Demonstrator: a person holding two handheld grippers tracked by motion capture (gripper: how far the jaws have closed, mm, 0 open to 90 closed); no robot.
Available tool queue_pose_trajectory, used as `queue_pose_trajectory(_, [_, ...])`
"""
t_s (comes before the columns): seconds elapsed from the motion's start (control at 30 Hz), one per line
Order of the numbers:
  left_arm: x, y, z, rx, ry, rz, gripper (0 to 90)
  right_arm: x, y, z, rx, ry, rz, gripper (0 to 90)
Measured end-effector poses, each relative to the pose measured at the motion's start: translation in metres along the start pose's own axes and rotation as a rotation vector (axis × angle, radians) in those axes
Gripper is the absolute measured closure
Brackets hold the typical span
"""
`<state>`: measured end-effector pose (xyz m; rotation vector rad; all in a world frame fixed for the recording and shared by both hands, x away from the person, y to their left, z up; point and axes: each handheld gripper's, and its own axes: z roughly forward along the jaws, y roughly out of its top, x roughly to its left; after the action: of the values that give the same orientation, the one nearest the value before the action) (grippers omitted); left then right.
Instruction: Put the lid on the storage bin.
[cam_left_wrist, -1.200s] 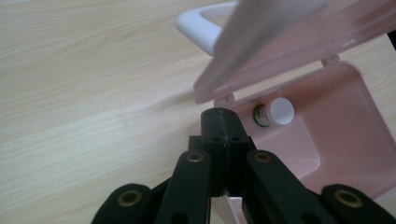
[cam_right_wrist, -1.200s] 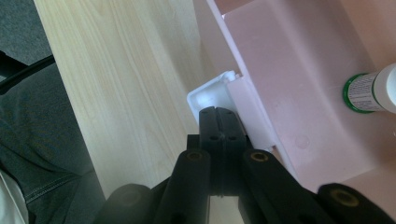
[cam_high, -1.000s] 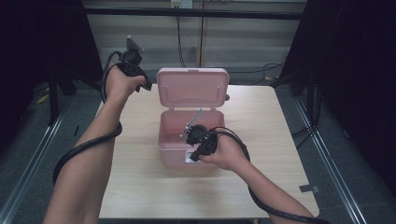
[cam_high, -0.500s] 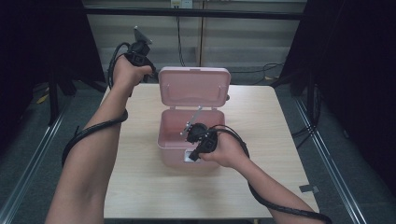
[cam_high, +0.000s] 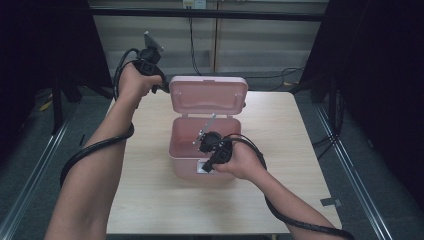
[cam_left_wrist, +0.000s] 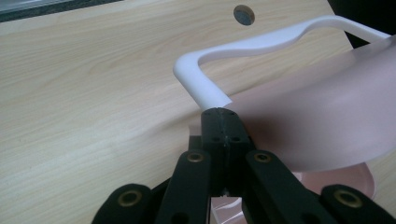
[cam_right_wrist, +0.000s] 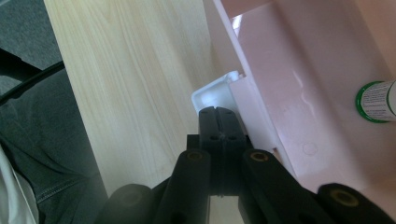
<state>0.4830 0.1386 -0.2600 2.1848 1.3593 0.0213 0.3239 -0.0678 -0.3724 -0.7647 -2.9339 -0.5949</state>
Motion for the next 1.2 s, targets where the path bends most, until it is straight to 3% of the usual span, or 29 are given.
queue_pose_trajectory(0.3, [0.001,-0.012,0.0,0.004,-0.008,-0.006,90.0,0.0,-0.002,-0.001,-0.01,0.004,0.018,90.0])
queue_pose_trajectory(0.37, [0.001,-0.012,0.0,0.004,-0.003,0.006,90.0,-0.003,-0.006,-0.005,-0.047,0.06,0.039,90.0])
queue_pose_trajectory(0.47, [0.001,-0.011,-0.001,0.003,0.001,0.012,90.0,-0.007,-0.01,-0.014,-0.073,0.059,0.048,90.0])
queue_pose_trajectory(0.6, [0.003,-0.007,-0.002,0.002,-0.006,-0.001,90.0,-0.014,-0.016,-0.027,-0.077,0.029,0.068,90.0])
queue_pose_trajectory(0.7, [0.004,0.0,-0.006,-0.029,-0.002,-0.008,90.0,-0.018,-0.02,-0.031,-0.066,0.011,0.071,90.0])
queue_pose_trajectory(0.87, [-0.002,0.012,-0.012,-0.05,-0.002,0.002,90.0,-0.024,-0.023,-0.036,-0.072,-0.001,0.091,90.0])
queue_pose_trajectory(0.93, [-0.006,0.014,-0.014,-0.052,0.019,0.02,90.0,-0.028,-0.025,-0.038,-0.076,-0.005,0.102,90.0])
queue_pose_trajectory(1.2, [-0.005,0.006,-0.013,-0.047,-0.003,0.02,90.0,-0.046,-0.041,-0.055,-0.151,-0.01,0.162,90.0])
